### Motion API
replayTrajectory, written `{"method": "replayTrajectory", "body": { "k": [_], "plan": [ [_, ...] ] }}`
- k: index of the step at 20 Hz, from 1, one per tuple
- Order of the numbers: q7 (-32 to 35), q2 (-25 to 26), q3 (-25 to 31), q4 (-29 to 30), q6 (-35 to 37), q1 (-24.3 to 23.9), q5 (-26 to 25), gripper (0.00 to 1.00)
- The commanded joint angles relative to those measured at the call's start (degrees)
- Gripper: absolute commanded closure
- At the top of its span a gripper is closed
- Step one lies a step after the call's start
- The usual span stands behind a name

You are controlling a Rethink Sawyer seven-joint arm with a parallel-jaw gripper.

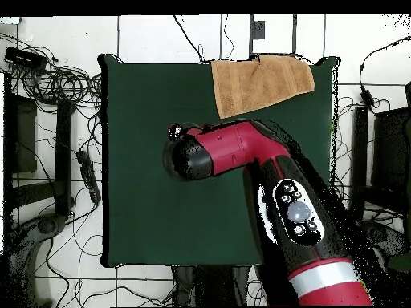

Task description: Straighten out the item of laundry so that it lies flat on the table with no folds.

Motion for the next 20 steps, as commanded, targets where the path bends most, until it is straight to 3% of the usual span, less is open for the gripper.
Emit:
{"method": "replayTrajectory", "body": {
  "k": [1, 6, 20],
  "plan": [
    [-24.54, 5.06, 10.13, -3.16, 11.74, 3.57, -3.87, 1.00],
    [-26.04, 6.12, 11.38, -6.68, 15.67, 5.48, -4.56, 1.00],
    [-39.57, 7.58, 13.72, -17.46, 26.49, 8.94, -4.70, 1.00]
  ]
}}
